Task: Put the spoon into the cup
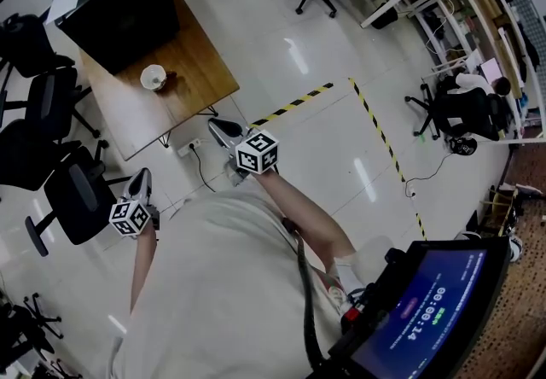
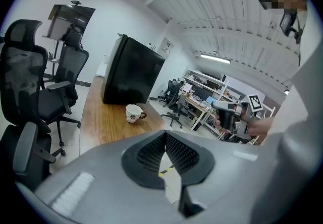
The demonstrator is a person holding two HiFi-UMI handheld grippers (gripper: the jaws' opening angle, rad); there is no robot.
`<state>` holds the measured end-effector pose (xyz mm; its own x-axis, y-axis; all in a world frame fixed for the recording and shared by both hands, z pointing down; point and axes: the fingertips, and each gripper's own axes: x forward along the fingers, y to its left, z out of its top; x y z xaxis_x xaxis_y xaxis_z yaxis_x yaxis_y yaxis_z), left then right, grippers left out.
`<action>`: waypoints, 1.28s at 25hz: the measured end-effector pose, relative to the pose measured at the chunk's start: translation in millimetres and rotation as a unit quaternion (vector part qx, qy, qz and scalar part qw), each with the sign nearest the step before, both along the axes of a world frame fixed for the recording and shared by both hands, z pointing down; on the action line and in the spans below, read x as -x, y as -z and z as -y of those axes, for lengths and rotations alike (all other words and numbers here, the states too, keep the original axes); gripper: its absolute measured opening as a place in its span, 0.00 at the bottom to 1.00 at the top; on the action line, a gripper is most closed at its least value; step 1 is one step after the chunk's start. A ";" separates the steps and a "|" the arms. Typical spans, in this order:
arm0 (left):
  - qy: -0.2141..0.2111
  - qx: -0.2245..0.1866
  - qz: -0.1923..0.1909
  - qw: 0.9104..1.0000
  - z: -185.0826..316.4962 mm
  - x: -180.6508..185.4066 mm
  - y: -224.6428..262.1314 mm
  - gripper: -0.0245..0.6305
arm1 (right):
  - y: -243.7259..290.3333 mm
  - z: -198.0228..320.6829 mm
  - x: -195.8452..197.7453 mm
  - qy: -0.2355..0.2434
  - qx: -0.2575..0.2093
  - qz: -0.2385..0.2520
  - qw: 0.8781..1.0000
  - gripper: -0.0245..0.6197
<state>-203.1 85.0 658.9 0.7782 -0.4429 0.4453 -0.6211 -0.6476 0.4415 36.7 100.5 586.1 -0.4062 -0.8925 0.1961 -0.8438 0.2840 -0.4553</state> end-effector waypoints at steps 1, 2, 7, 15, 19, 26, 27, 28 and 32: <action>0.001 -0.001 0.000 1.000 -0.8 -0.5 0.6 0.04 | 0.0 0.7 -1.6 -0.004 -0.001 -0.005 1.000 0.04; 0.001 -0.002 0.001 1.000 -1.5 -1.0 1.3 0.04 | -0.4 1.6 -4.0 -0.009 -0.002 -0.012 1.000 0.04; 0.004 -0.003 0.003 1.000 -5.2 -5.2 1.6 0.04 | -7.5 4.9 -13.6 -0.019 -0.001 -0.039 0.999 0.04; 0.009 -0.002 0.007 1.000 -13.9 -15.7 0.0 0.04 | -18.7 1.2 -20.7 -0.005 0.009 -0.055 0.998 0.04; 0.012 -0.003 0.007 1.000 -16.0 -24.0 -1.3 0.04 | -32.3 -5.3 -21.2 0.022 0.026 -0.099 0.994 0.04; 0.014 -0.007 0.006 1.000 -19.1 -46.6 -0.3 0.04 | -38.6 -11.7 -42.8 0.024 0.029 -0.112 0.993 0.04; 0.014 -0.008 0.005 1.000 -19.3 -49.9 -0.4 0.04 | -38.8 -11.7 -46.7 0.023 0.028 -0.114 0.993 0.04; 0.015 -0.009 0.005 1.000 -19.3 -53.3 -0.4 0.04 | -38.6 -11.4 -50.9 0.022 0.027 -0.116 0.993 0.04; 0.020 -0.011 0.002 1.000 -20.2 -67.8 0.7 0.04 | -36.1 -10.2 -69.8 0.021 0.023 -0.124 0.992 0.04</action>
